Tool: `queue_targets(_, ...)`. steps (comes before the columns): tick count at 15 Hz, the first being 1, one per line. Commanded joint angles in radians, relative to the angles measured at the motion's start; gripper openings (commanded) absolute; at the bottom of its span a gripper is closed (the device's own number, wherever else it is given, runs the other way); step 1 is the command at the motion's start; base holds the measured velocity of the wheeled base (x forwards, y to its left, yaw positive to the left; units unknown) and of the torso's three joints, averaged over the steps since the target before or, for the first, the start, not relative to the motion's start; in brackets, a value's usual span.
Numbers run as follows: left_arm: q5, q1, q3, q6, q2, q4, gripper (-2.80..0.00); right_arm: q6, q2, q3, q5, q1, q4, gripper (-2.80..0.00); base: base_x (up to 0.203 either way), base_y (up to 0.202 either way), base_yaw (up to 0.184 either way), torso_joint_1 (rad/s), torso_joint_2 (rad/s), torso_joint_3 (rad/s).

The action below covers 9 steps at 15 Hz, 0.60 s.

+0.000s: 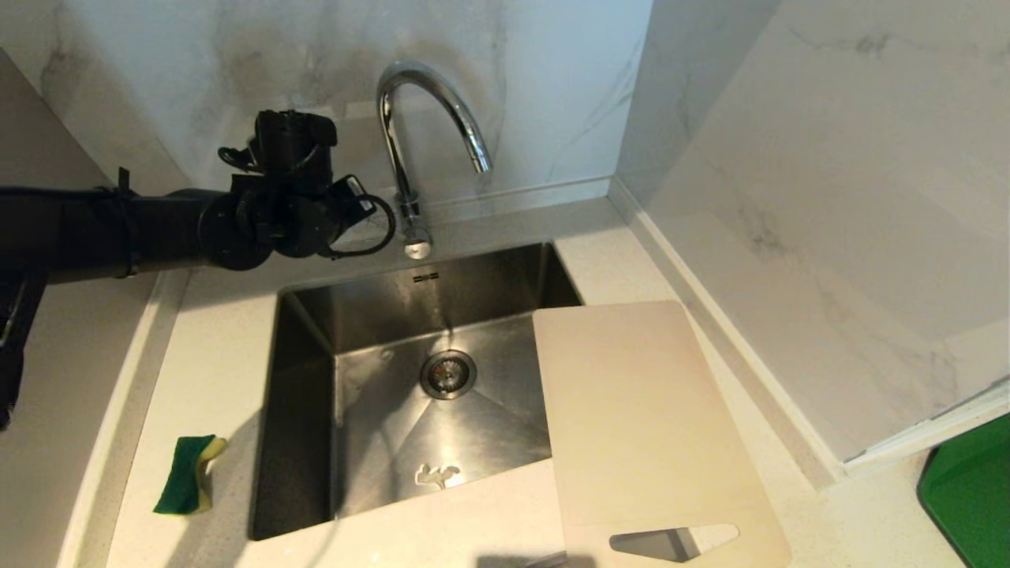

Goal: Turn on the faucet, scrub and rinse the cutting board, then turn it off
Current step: Turn on the tap

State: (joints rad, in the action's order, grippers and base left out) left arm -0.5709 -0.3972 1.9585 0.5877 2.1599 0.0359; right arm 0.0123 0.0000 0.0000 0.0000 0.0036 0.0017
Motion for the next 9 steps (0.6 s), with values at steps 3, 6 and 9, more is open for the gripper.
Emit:
queue_targets(3, -0.004, -0.001, 0.009, 0.004, 0.020, 0.023, -2.80, 0.000, 0.001, 0.001, 0.000, 0.000, 0.000, -2.80, 0.000, 0.000, 0.000, 0.000, 0.00, 0.000)
queue_targets(6, -0.005, -0.001, 0.009, 0.004, 0.028, 0.039, 0.00, 0.000, 0.000, 0.001, 0.000, 0.001, 0.000, -2.80, 0.000, 0.000, 0.000, 0.000, 0.00, 0.000)
queue_targets(9, 0.000, -0.030, 0.009, 0.002, 0.024, 0.057, 0.00, 0.000, 0.001, 0.001, 0.000, 0.001, 0.000, -2.80, 0.000, 0.000, 0.000, 0.000, 0.00, 0.000)
